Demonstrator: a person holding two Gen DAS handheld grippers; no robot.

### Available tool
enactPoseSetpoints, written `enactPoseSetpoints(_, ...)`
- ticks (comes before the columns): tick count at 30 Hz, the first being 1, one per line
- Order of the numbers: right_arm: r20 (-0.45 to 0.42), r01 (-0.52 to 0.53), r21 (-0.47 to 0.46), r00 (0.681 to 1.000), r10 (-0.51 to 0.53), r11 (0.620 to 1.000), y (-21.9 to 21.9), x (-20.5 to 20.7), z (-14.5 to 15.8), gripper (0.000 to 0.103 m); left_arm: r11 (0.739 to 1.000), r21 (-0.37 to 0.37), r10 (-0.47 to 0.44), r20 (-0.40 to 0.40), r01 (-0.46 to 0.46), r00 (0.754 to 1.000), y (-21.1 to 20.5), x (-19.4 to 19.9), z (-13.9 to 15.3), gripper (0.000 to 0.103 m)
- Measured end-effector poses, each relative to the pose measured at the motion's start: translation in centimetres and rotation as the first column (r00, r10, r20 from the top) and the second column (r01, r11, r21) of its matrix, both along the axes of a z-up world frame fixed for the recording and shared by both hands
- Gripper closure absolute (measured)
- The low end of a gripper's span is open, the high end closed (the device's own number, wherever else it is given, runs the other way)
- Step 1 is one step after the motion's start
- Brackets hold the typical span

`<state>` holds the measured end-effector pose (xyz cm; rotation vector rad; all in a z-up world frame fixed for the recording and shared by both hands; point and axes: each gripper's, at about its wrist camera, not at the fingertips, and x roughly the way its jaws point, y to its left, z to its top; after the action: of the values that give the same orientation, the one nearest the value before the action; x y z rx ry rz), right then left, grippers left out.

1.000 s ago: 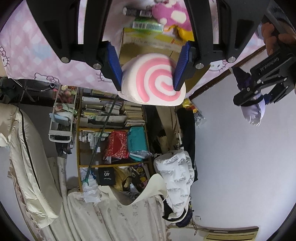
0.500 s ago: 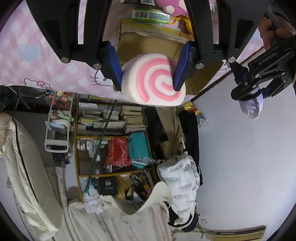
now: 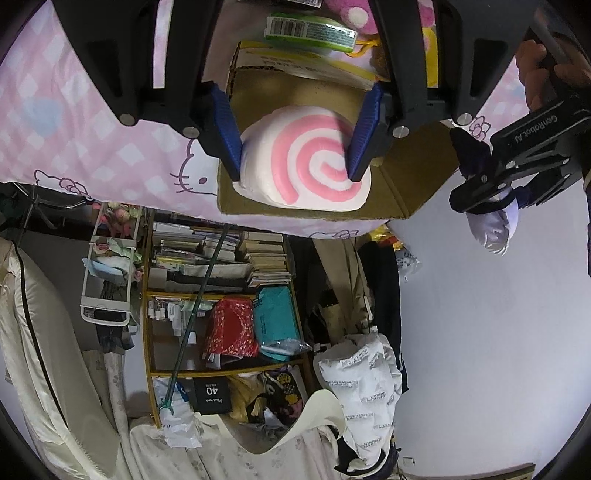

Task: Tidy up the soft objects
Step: 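Carry both plushes over the box and open both grippers to drop them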

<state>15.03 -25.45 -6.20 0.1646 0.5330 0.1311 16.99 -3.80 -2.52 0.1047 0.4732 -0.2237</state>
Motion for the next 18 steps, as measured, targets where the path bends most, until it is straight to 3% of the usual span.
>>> enactPoseSetpoints(6,-0.073,0.015,0.031,0.997,-0.013,0.999,-0.8,1.3,-1.3,0.041,0.999,-0.034,-0.005,-0.056,0.003,0.998,0.4,1.0,-1.0,0.021)
enactPoseSetpoints(10,-0.104,0.011,0.051,0.995,-0.006,0.999,-1.1,1.6,-1.8,0.039,1.0,-0.02,0.007,-0.077,-0.008,0.997,0.5,1.3,-1.4,0.02)
enactPoseSetpoints(14,-0.083,0.007,0.07,0.997,-0.001,0.998,-1.3,1.2,-1.4,0.022,1.0,0.012,0.01,-0.087,-0.009,0.996,0.3,1.2,-1.6,0.017)
enactPoseSetpoints(18,-0.077,0.011,0.083,0.997,-0.004,0.996,-1.1,0.7,-1.0,0.02,1.0,0.016,-0.009,-0.092,0.011,0.996,0.0,1.0,-1.6,0.015)
